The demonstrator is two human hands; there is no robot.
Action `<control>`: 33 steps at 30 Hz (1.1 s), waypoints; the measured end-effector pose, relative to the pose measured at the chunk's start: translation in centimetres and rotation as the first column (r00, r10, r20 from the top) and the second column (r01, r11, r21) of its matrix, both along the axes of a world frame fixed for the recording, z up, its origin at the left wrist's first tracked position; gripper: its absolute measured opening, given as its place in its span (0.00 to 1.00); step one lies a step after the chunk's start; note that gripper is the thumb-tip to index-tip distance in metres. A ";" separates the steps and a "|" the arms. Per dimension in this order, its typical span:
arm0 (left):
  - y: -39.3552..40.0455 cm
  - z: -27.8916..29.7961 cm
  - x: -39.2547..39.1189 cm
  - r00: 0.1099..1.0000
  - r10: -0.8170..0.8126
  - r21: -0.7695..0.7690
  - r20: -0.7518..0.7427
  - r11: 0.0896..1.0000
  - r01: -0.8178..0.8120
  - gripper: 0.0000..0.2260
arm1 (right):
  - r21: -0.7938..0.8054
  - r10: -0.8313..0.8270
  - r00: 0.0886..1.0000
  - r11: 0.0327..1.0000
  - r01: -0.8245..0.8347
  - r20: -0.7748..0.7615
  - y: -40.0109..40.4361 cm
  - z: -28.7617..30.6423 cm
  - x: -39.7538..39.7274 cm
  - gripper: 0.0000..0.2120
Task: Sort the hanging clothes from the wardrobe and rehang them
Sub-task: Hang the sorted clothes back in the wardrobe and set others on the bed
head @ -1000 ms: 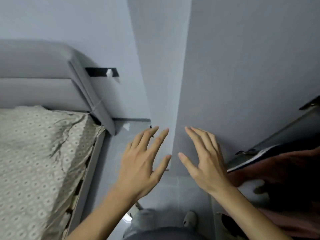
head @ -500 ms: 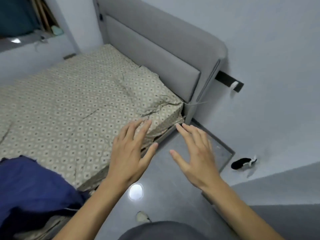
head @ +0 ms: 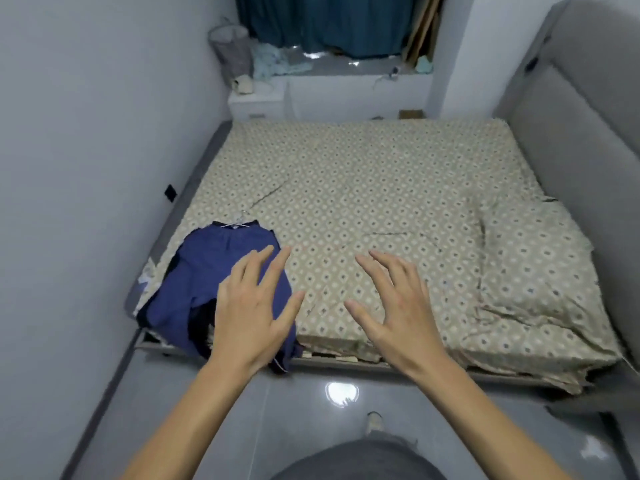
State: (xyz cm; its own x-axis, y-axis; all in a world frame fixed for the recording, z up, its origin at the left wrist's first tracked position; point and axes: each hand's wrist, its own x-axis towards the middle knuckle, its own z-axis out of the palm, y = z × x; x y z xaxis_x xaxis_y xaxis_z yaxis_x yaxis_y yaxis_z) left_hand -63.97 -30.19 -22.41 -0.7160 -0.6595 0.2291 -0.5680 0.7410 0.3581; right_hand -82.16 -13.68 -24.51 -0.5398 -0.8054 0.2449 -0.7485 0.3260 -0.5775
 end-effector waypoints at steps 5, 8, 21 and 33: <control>-3.9 -0.3 5.2 0.955 0.296 -0.004 0.015 0.955 -0.296 0.29 | -0.006 0.260 0.966 0.966 -0.260 0.013 -9.8 -0.6 0.2 0.32; -5.9 -0.8 8.1 0.908 0.419 0.008 0.017 0.908 -0.419 0.29 | -0.003 0.383 0.924 0.924 -0.383 0.015 -14.9 -0.7 1.6 0.32; -24.7 -6.5 17.1 0.899 0.438 0.075 0.030 0.896 -0.439 0.28 | 0.105 0.428 0.902 0.896 -0.432 0.058 -33.9 -4.4 8.9 0.32; -42.4 -10.1 14.1 0.961 0.263 0.061 0.085 0.961 -0.268 0.28 | 0.132 0.259 0.960 0.953 -0.271 0.102 -45.3 -8.6 7.2 0.31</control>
State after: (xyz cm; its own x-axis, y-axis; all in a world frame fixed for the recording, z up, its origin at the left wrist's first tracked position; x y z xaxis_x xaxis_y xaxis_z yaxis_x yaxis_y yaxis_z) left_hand -49.85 -72.60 -32.53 -0.5262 -0.8409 0.1270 -0.7684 0.5340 0.3527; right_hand -74.92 -58.98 -33.12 -0.3153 -0.9456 0.0798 -0.7711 0.2062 -0.6024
